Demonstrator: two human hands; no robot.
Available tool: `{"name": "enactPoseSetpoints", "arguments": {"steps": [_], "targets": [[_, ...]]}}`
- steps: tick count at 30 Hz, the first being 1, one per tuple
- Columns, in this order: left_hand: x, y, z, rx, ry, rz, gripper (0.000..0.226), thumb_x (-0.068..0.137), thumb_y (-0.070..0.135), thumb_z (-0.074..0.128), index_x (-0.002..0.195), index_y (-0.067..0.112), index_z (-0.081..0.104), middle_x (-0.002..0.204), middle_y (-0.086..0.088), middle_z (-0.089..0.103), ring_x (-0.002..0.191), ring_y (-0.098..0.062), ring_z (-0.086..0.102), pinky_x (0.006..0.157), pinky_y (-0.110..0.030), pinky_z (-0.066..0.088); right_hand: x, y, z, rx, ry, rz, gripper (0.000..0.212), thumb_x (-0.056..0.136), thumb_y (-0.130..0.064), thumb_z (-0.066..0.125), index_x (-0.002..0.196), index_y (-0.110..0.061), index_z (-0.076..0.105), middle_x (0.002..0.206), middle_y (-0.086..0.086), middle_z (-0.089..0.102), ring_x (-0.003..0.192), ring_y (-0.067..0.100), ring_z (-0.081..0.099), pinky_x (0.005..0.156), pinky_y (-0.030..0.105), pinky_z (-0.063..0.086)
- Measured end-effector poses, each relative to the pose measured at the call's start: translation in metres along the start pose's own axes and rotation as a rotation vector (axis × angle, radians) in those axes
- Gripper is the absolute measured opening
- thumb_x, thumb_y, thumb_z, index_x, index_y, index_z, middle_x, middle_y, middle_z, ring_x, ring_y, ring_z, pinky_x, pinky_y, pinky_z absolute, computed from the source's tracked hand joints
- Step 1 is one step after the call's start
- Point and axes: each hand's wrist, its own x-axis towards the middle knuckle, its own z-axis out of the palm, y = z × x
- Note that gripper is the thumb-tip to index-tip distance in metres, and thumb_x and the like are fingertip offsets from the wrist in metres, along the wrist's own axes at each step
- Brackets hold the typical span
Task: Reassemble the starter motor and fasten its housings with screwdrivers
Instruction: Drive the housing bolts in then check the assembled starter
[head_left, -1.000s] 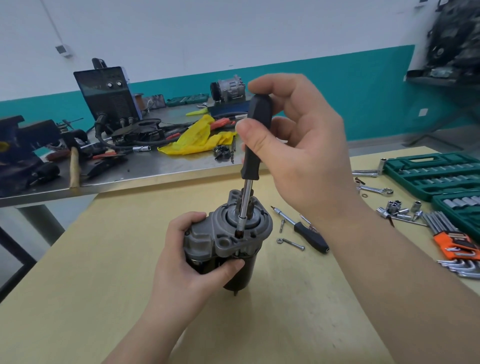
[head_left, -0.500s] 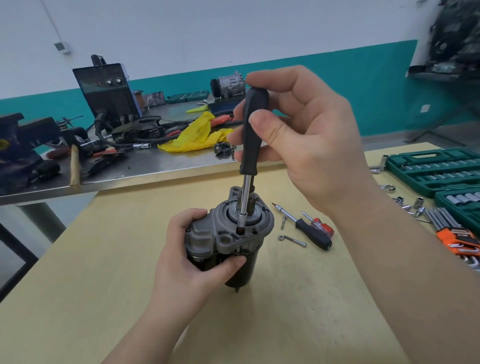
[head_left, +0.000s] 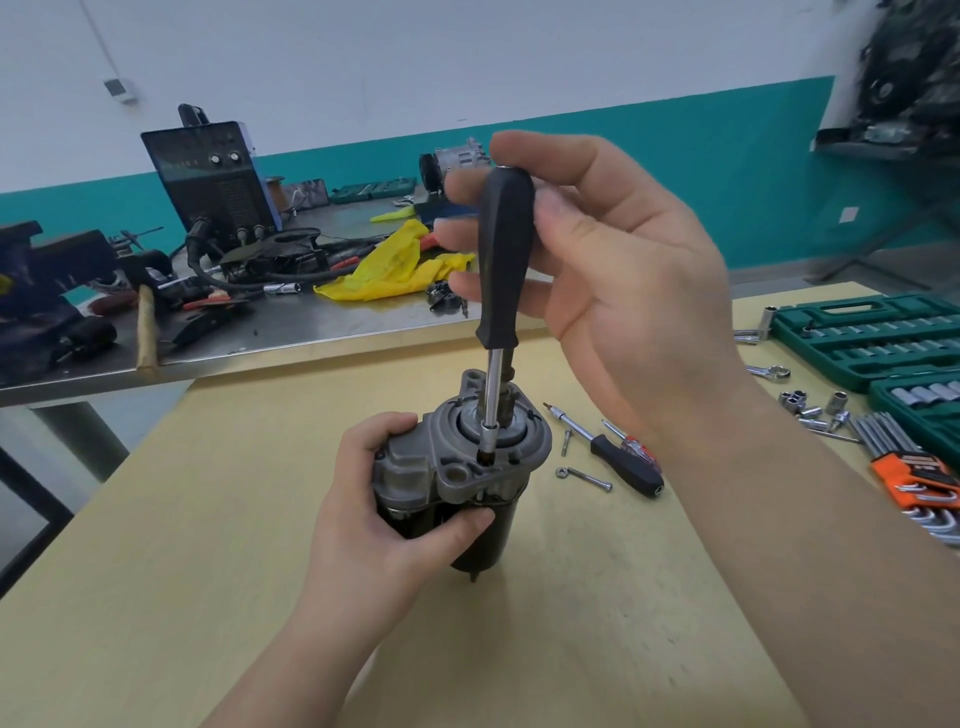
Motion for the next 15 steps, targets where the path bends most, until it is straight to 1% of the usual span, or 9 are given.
{"name": "enactPoseSetpoints", "arguments": {"steps": [2, 4, 7, 9, 15], "targets": [[0.000, 0.000, 0.000, -0.004, -0.003, 0.001, 0.081, 0.054, 0.042, 0.094, 0.123, 0.056, 0.054, 0.120, 0.026, 0.070, 0.106, -0.001, 0.072, 0.083, -0.007, 0.052, -0.001, 0.002, 0.001, 0.021, -0.032, 0.004, 0.025, 0.108, -0.005, 0.044, 0.123, -0.011, 0.063, 0.113, 0.020, 0.071, 0.099, 0.038, 0.072, 0.086, 0.055, 0.063], [0.000, 0.000, -0.001, -0.008, -0.009, -0.003, 0.081, 0.055, 0.042, 0.094, 0.124, 0.056, 0.054, 0.120, 0.025, 0.069, 0.106, -0.002, 0.072, 0.084, -0.007, 0.052, -0.001, 0.005, 0.004, 0.000, -0.028, -0.012, 0.023, 0.106, -0.004, 0.050, 0.122, -0.014, 0.063, 0.107, 0.013, 0.068, 0.092, 0.033, 0.068, 0.080, 0.049, 0.062], [0.000, 0.000, -0.001, -0.004, -0.012, 0.001, 0.080, 0.056, 0.041, 0.094, 0.124, 0.056, 0.054, 0.118, 0.026, 0.069, 0.105, -0.001, 0.072, 0.083, -0.007, 0.052, 0.000, 0.009, 0.008, -0.072, 0.001, -0.059, 0.025, 0.102, -0.002, 0.058, 0.121, -0.018, 0.064, 0.101, 0.005, 0.063, 0.087, 0.033, 0.061, 0.077, 0.048, 0.063], [0.000, 0.000, 0.000, 0.000, -0.010, 0.002, 0.080, 0.056, 0.041, 0.093, 0.124, 0.056, 0.054, 0.119, 0.025, 0.069, 0.106, -0.001, 0.072, 0.083, -0.007, 0.052, -0.001, 0.010, 0.009, -0.107, 0.020, -0.100, 0.025, 0.101, -0.002, 0.061, 0.119, -0.019, 0.064, 0.100, 0.003, 0.063, 0.086, 0.034, 0.062, 0.074, 0.048, 0.064], [-0.001, -0.001, 0.000, 0.004, -0.002, 0.000, 0.080, 0.056, 0.042, 0.094, 0.125, 0.053, 0.054, 0.120, 0.024, 0.069, 0.107, -0.002, 0.072, 0.084, -0.009, 0.053, -0.003, 0.009, 0.010, -0.326, 0.198, -0.196, 0.025, 0.096, -0.009, 0.074, 0.111, -0.026, 0.064, 0.089, -0.012, 0.064, 0.085, 0.030, 0.067, 0.065, 0.045, 0.067]]}}
